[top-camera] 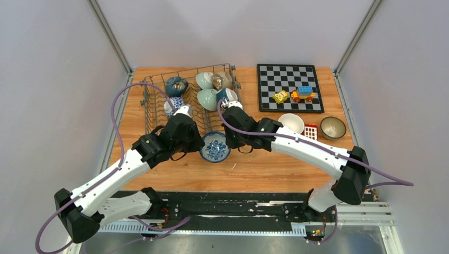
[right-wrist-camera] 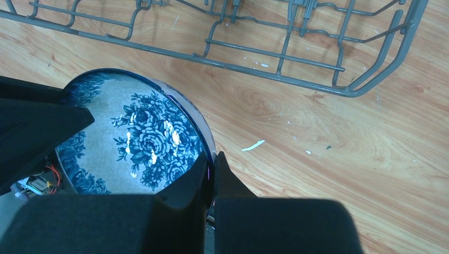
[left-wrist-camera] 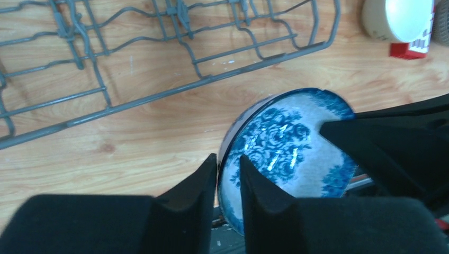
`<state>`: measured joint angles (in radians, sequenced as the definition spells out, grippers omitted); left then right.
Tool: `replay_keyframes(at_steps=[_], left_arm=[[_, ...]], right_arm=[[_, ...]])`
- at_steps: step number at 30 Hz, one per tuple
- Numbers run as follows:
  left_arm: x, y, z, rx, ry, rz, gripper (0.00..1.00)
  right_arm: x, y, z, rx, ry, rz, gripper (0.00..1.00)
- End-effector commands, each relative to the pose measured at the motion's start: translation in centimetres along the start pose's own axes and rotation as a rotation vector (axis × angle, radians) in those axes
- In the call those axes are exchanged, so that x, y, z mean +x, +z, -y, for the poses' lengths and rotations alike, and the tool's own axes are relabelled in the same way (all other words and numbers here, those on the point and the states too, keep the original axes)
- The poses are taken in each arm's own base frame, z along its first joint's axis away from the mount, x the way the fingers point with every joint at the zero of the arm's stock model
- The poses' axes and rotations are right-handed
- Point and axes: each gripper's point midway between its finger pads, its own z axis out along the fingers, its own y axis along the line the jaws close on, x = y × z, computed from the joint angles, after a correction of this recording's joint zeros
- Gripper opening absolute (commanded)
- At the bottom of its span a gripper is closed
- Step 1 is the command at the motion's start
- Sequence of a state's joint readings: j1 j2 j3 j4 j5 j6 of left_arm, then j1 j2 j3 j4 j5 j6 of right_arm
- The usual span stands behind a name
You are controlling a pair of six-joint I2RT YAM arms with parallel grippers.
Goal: Unload the bowls from the dish rack
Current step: Pick up the bowl from the dish rack.
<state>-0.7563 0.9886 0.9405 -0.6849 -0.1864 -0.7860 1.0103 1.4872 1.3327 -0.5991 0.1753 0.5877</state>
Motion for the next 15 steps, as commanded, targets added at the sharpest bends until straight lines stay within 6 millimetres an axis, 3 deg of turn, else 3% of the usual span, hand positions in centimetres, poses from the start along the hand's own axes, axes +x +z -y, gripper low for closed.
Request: replay_keyframes(at_steps=[1,4,7,8,11,15], left_arm=[[1.7,0.0,-0.8,-0.001,0.017,-0.040,0.19],[2.0,0.0,-1.1,-0.005,0.018,-0.046,0.09],[2.4,0.1,-1.1,-0.010,0.026,-0.059,0.07],[2.4,0.1,-1.1,-0.010,0.030,-0.060,0.02],[2.1,-0.2,-1.4,-0.028,0.042,-0.050,0.00],[1.8,-0.9,-3.2,-0.102,0.066,-0.023,0.00]], right_arm=[[-2.0,-1.5,-1.3,-0.059,0.031,0.056,0.00],[-1.8,-1.4,-1.4,-0.067,0.032,0.049,0.00],[-1.7,-1.3,-1.7,-0.076,0.032,0.044,0.00],[-1.7,-1.3,-1.7,-0.081,0.032,0.042,0.00],[-1.4,-1.4,-2.5,-0.120,0.014,0.025,0.02],[-0.9,-1.9,-3.1,-0.169,-0.026,0.014,0.42]])
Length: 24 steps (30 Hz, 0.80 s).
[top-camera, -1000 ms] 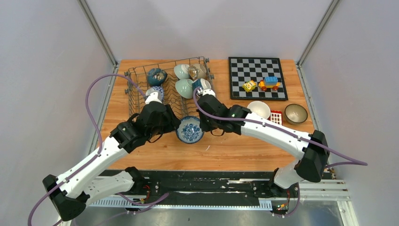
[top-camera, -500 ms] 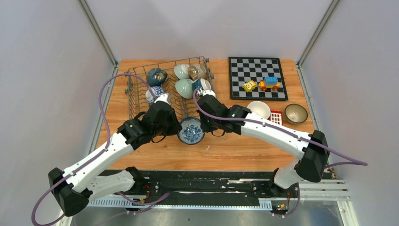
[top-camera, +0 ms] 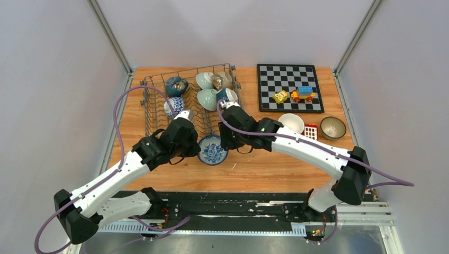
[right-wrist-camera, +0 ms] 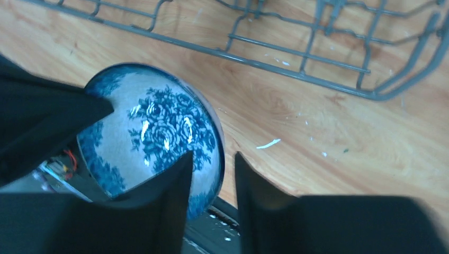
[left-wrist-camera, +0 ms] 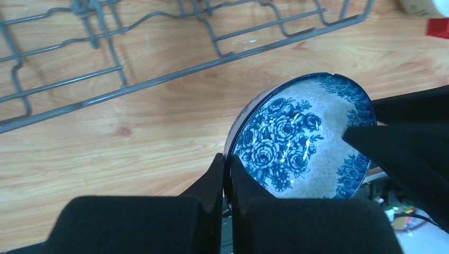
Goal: Unload the bowls from the dish rack
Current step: Pick up the bowl from the dish rack, then place the bowl at the center of the board.
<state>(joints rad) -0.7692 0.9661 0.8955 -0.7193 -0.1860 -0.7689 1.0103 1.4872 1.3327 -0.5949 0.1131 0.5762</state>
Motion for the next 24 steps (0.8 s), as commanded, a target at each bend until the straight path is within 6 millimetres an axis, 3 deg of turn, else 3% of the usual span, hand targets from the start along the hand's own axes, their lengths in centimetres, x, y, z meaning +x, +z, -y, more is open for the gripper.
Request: replay_keyframes(at_steps=[1,5,13,24], left_arm=[[0.0,-1.0,-2.5,-0.102,0.033,0.025,0.00],[0.9,-2.1,-5.4,-0.203,0.034,0.032,0.00],[3.6,-4.2,-10.3,-0.361,-0.084,0.038,0.00],[9.3,-2.0,-11.0,-0.282,-0.221,-0.070,0.00]], right_arm=[[-1.2,-1.8,-2.1,-0.114,-0.031,0.045,0.49],[0.1,-2.7,-1.2,-0.118,-0.064,0.045,0.66],[4.4,-3.9,1.4,-0.152,-0.085,0.060,0.67],[8.7,-4.1,4.8,-0.130,-0.064,0.089,0.64]])
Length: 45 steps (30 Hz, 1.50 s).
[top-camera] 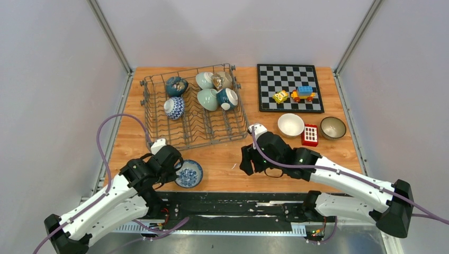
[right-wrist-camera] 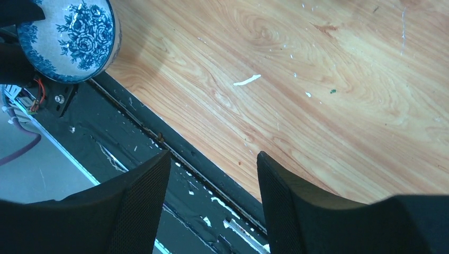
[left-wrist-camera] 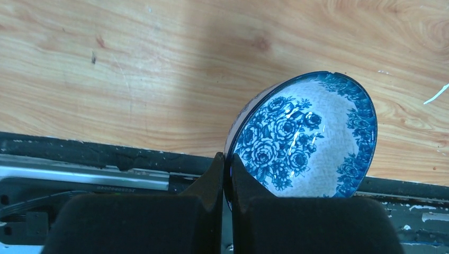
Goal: Unload the bowls from the dish rack
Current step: Place the bowl at the center of the board.
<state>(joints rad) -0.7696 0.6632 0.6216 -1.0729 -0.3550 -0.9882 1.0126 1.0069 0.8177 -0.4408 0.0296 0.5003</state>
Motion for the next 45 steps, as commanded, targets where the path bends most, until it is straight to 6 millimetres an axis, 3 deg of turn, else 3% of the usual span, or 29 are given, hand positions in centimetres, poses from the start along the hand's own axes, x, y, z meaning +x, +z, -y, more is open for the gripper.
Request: replay_keyframes(at_steps=[1,4,8,15,21,33,38,42,45], left_arm=[[0.8,0.4,1.0,0.063,-0.102,-0.012,0.00],[1.6,1.5,0.6,0.054,-0.149,-0.013,0.00],[0.9,2.3,-0.4,0.005,-0.205,0.048,0.00],[0.9,3.1,-2.6,-0.080,-0.319,0.114,0.00],[1.0,3.2,-3.1,-0.104,-0.328,0.115,0.00],[1.3,2.8,-3.3,-0.111,-0.324,0.095,0.42],[-0.1,0.5,-2.9,-0.097,-0.290,0.107,0.45],[-3.0,-2.6,-2.5,-0.069,-0.224,0.168,0.50],[-4.9,-4.3,-0.9,-0.012,-0.135,0.197,0.54]], right_arm=[[0.8,0.1,0.6,0.005,0.005,0.030,0.64],[1.2,0.4,0.7,-0.004,0.020,0.037,0.63],[1.6,0.7,0.8,-0.001,0.031,0.031,0.62],[1.9,0.4,1.6,0.025,0.041,0.050,0.61],[2.3,0.5,1.8,0.034,0.049,0.040,0.61],[2.3,0.4,1.9,0.042,0.056,0.041,0.61],[2.2,-0.1,2.0,0.042,0.049,0.046,0.61],[1.5,-0.5,1.8,0.026,0.009,0.075,0.64],[0.6,-0.8,1.7,0.026,-0.032,0.099,0.66]])
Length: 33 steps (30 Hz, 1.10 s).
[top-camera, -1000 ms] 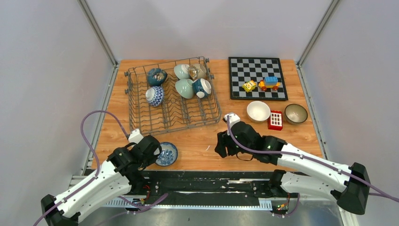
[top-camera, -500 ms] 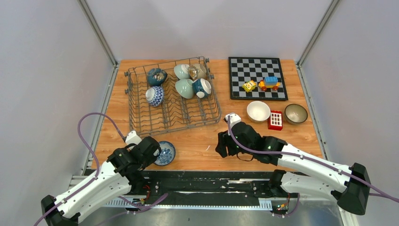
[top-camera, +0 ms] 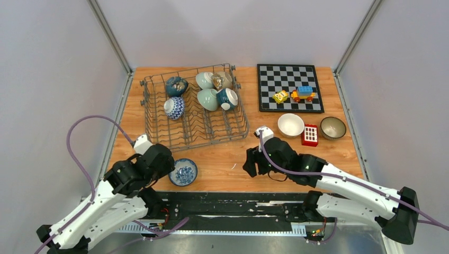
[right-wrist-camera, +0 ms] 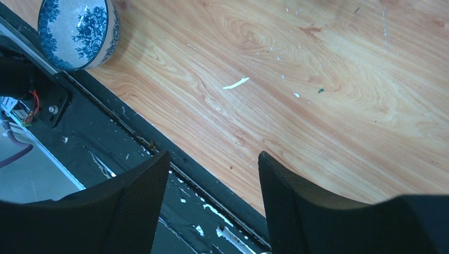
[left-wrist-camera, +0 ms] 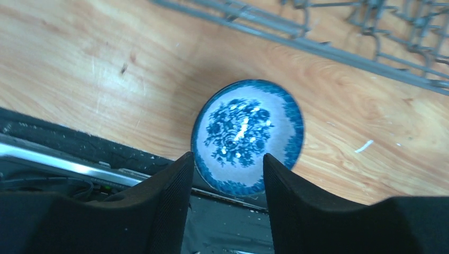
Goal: Unload the bowls from the dish rack
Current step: Place the bowl at the center of the board, then move the bowl to the center of the board.
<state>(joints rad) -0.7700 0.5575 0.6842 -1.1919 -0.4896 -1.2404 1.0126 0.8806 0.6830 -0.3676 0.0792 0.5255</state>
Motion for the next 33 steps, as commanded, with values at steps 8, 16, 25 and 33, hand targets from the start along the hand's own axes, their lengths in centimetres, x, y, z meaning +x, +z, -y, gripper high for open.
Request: replay_keyframes(at_steps=[8,16,25,33], left_arm=[[-3.3,-2.4,9.5,0.207,0.454,0.023,0.61],[1.9,-0.9,16.0,0.317,0.658,-0.035,0.61],[9.2,3.6,16.0,0.373,0.655,-0.211,0.25],[10.4,6.6,12.1,0.175,0.753,-0.239,0.13]], right_arm=[[-2.3,-1.0,0.4,0.041,-0.096,0.062,0.68],[-1.0,-1.2,2.1,0.100,-0.037,0.069,0.68],[-0.4,-1.5,3.1,0.132,-0.001,0.090,0.65],[0.1,-1.1,3.4,0.152,0.024,0.074,0.65]])
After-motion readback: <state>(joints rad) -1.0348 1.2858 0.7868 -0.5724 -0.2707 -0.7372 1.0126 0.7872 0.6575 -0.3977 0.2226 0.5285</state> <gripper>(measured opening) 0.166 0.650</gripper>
